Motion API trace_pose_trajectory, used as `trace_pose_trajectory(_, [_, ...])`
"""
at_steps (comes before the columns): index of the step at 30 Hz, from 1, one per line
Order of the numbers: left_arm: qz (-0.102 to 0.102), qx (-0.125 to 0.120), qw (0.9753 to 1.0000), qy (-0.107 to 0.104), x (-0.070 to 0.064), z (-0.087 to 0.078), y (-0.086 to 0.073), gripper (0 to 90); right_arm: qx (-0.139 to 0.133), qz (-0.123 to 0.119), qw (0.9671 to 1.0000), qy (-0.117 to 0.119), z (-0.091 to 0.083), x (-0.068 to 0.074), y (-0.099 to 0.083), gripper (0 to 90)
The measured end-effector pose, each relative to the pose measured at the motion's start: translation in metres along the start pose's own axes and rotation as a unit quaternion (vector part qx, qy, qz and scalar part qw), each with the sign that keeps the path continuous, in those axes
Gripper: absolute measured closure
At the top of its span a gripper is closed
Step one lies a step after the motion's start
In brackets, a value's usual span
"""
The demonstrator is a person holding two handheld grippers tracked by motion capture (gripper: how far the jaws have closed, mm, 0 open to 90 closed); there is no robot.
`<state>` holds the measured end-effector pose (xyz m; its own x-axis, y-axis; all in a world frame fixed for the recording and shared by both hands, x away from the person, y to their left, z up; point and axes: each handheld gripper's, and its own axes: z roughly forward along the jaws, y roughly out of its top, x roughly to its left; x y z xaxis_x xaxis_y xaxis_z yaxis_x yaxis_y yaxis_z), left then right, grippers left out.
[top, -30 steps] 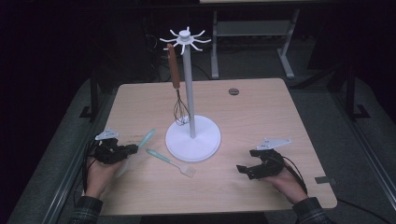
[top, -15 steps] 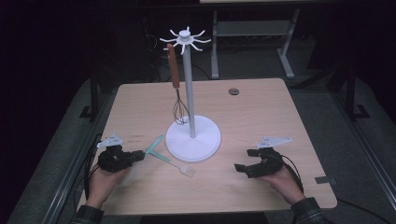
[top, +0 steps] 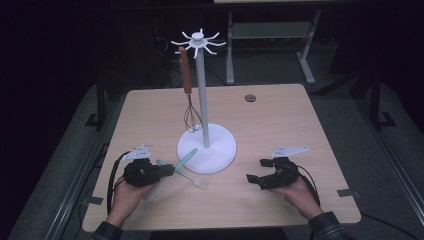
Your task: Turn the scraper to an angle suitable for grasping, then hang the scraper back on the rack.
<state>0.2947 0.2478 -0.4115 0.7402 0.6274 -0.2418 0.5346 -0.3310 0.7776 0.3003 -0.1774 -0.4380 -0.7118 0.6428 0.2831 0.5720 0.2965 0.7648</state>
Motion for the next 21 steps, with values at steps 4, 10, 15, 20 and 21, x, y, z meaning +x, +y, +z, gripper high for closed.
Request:
trace_pose_trajectory(4, [0.007, -0.001, 0.9999, -0.009, -0.007, 0.006, 0.006, 81.0, -0.005, 0.0, 1.0, 0.003, 0.001, 0.002, 0.002, 14.8])
trace_pose_trajectory(10, [0.016, -0.004, 0.9996, -0.024, -0.017, 0.018, 0.015, 81.0, -0.017, 0.001, 0.9998, 0.008, 0.002, 0.004, 0.008, 14.8])
trace_pose_trajectory(15, [0.025, -0.006, 0.9991, -0.035, -0.027, 0.029, 0.02, 81.0, -0.029, 0.001, 0.9995, 0.016, 0.006, 0.008, 0.015, 15.6])
trace_pose_trajectory(20, [0.035, -0.012, 0.9983, -0.045, -0.038, 0.04, 0.028, 81.0, -0.038, 0.007, 0.9989, 0.026, 0.011, 0.014, 0.023, 17.1])
trace_pose_trajectory(21, [0.036, -0.013, 0.9981, -0.047, -0.04, 0.042, 0.03, 81.0, -0.039, 0.009, 0.9988, 0.028, 0.011, 0.015, 0.024, 17.6])
